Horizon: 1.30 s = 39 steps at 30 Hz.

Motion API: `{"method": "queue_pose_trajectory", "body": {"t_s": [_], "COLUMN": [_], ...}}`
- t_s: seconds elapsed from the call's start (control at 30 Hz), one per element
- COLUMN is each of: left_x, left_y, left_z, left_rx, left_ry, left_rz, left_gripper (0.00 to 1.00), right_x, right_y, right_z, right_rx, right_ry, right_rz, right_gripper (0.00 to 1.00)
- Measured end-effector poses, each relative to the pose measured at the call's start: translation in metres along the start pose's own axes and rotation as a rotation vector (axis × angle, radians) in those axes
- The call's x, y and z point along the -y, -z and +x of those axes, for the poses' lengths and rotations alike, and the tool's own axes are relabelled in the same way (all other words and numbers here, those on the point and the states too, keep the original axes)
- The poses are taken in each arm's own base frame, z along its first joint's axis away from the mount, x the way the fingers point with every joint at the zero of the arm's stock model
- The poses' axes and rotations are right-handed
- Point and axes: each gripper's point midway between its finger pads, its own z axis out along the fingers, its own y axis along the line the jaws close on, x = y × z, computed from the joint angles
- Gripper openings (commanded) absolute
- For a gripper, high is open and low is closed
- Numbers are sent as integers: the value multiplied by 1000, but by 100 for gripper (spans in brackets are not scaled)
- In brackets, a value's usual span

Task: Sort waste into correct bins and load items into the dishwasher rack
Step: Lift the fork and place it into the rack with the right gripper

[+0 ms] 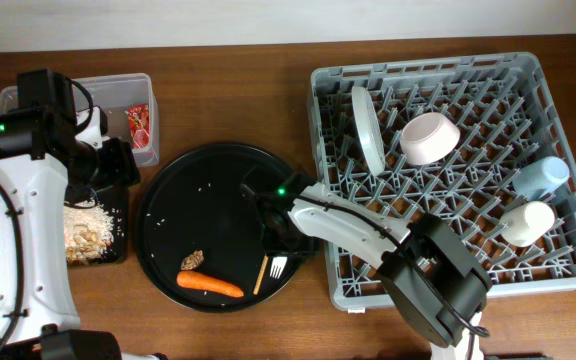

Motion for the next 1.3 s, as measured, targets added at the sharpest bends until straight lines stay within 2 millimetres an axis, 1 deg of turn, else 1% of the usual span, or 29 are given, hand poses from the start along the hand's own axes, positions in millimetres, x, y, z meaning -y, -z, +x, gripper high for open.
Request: {"method": "queue_pose_trajectory", "body": {"t_s": [0.23,0.4,0.5,0.57,0.67,0.77,0.8,0.83,0.9,1.0,1.03,1.13,1.2,1.3], "left_x": [0,0,0,0,0,0,0,0,0,0,0,0,0,0], "left_y": [0,0,0,0,0,0,0,0,0,0,0,0,0,0], "left_z": [0,0,0,0,0,0,0,0,0,0,0,0,0,0], "left_rx": [0,0,-1,-1,-2,-1,-1,-1,-1,-1,-1,-1,-1,-1], "left_ry": [0,0,0,0,0,0,0,0,0,0,0,0,0,0], "left_rz": [0,0,0,0,0,0,0,0,0,0,0,0,0,0], "left_gripper": [65,65,65,65,65,65,65,65,65,65,65,65,65,65], "right_x": [-14,-17,-15,-16,-15,-14,-13,-13,-14,-18,-16,-15,-16,-23], "right_y": [-1,-1,-9,-13,-14,-14,-14,-14,-14,-13,-14,-14,-12,-6], "right_z": [13,17,23,21,19,18,17,17,16,12,12,11,11,5], "right_rx": [-77,-93,-94,-83,-73,-63,-60,-58,-54,-35,-34,-29,-26,-8], "right_ry": [-70,-89,-116,-134,-155,-166,-169,-172,-174,-163,-164,-139,-111,-71], "right_rz": [-79,-87,-75,-88,-84,-78,-76,-74,-78,-99,-88,-87,-88,-105], "right_gripper": [46,46,46,45,40,31,25,22,18,16,13,13,5,4]}}
